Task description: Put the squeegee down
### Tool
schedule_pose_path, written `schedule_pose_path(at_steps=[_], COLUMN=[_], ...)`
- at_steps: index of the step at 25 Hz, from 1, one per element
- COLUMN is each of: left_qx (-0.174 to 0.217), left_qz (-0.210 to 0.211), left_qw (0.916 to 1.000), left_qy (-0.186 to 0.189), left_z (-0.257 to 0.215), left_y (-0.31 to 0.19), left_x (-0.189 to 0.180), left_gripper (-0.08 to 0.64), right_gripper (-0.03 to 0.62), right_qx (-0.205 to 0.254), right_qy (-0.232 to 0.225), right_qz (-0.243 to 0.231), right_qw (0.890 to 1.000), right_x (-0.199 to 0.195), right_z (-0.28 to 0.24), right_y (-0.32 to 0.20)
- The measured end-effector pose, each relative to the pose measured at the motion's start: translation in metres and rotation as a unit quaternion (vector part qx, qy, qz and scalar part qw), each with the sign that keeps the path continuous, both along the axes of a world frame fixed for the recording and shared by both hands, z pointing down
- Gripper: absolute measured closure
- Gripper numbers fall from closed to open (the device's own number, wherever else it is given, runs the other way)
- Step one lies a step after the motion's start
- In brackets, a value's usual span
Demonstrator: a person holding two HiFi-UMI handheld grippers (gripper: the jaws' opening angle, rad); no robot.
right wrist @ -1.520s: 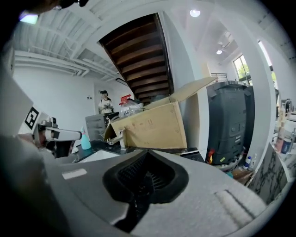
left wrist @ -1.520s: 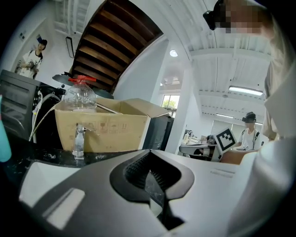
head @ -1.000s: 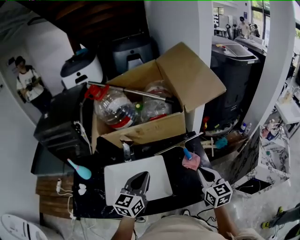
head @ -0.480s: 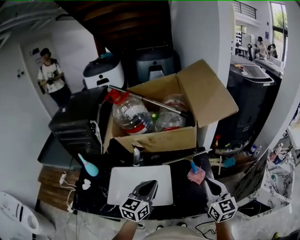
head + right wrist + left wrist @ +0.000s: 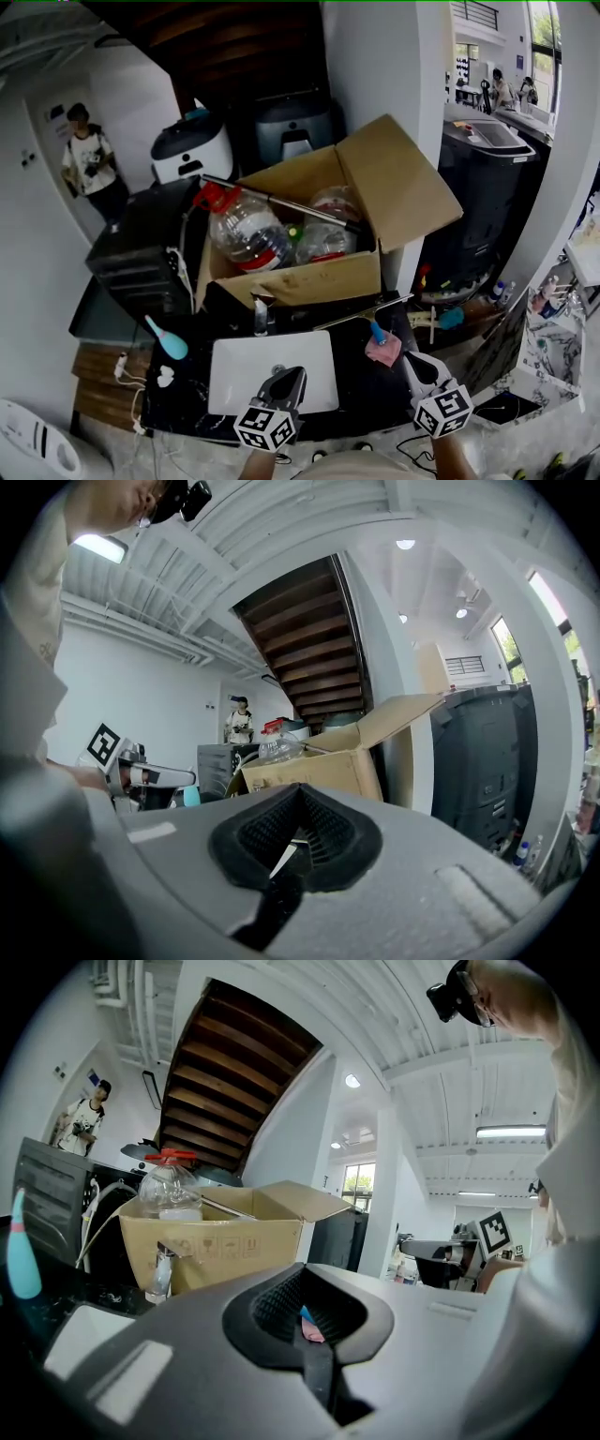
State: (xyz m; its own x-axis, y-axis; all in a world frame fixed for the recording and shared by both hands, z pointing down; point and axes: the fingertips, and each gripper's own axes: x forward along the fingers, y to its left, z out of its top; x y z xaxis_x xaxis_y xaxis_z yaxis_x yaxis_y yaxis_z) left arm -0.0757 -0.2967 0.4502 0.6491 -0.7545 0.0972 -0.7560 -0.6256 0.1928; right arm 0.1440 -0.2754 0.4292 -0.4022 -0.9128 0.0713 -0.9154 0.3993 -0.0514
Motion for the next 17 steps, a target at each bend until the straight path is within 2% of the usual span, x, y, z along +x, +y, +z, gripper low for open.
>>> schedule_pose_path(at_steps=[5, 11, 17], left_qx=[-0.015, -0.024, -0.004], left_qz=[0.008, 0.006, 0.024], left_qw=[0.9998, 0.9996, 0.9997], left_qy=[-0.004, 0.011, 0.002], left_z=[0.012, 0.02, 0.015], left_y=[0.002, 0.005, -0.008], left_x=[0.006, 0.004, 0.006], left_gripper=[0.545, 0.545, 0.545], right_gripper=[0.591, 0.591, 0.591], right_qx=[-0.016, -0.037, -0.002], right_qy=[-0.014, -0.022, 0.04], right_qz=[0.002, -0.003, 0.007], right_qw=[1.0, 0.999, 0.999], right_x=[0.004, 0.0, -0.012], right_z=[0.012, 0.026, 0.019], right_y=[0.002, 0.002, -0.009])
